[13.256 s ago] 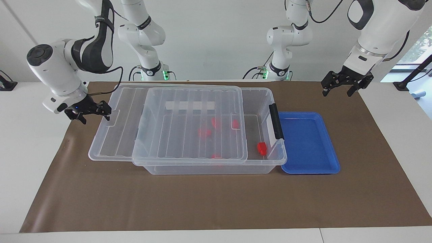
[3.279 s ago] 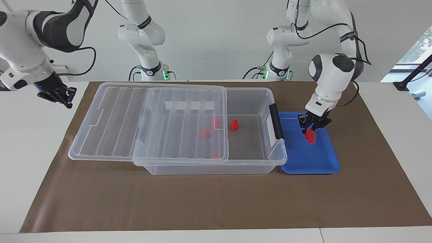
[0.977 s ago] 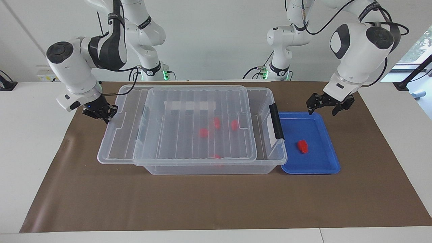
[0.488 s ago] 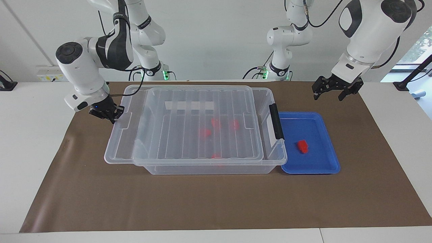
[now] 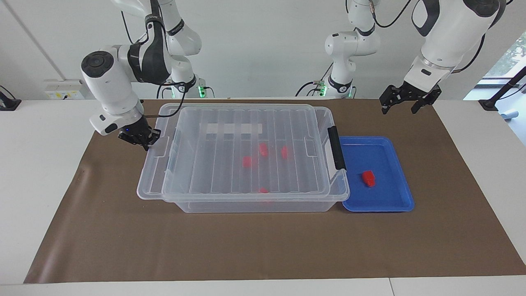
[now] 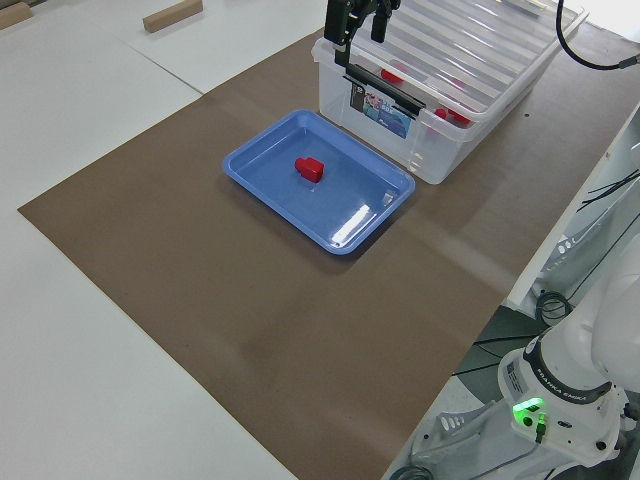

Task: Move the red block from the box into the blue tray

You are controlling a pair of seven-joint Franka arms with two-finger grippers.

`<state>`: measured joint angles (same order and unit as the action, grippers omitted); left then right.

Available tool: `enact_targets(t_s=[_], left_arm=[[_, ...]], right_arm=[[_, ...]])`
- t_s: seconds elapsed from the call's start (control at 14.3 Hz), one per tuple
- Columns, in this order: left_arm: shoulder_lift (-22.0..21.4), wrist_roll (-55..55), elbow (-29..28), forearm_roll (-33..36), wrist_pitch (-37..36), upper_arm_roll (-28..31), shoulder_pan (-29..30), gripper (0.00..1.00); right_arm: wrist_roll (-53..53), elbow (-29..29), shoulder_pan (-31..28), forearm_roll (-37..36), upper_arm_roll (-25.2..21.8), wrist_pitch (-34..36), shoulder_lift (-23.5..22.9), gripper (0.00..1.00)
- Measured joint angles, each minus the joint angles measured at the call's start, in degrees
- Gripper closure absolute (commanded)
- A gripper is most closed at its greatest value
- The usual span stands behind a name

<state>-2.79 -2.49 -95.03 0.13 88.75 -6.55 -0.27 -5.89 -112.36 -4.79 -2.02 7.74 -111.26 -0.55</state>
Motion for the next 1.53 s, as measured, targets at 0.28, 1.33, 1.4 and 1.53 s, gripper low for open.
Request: enact_targets(t_s=[0.28, 1.33, 1.4, 1.53], left_arm=[[0.0, 0.0, 0.0, 0.0, 0.05, 0.0, 0.0, 0.0], [0.0, 1.5, 0.03, -1.07, 0.03, 5.35, -4.0, 0.0], [0.0, 1.53, 0.03, -1.11, 0.03, 5.41, -3.99, 0.0], [0.0, 1.53, 0.03, -1.16, 0.02, 5.42, -3.99, 0.0]], right_arm=[[-1.06, 0.0, 0.0, 0.08, 0.88, 0.0, 0.01, 1.0], [-4.06, -0.01, -0.04, 0.27, 2.71, 0.03, 0.01, 1.0], [-4.06, 0.24, -0.04, 0.27, 2.71, 0.42, 0.0, 1.0], [-4.06, 3.04, -0.03, 0.28, 2.7, 4.56, 0.0, 1.0]])
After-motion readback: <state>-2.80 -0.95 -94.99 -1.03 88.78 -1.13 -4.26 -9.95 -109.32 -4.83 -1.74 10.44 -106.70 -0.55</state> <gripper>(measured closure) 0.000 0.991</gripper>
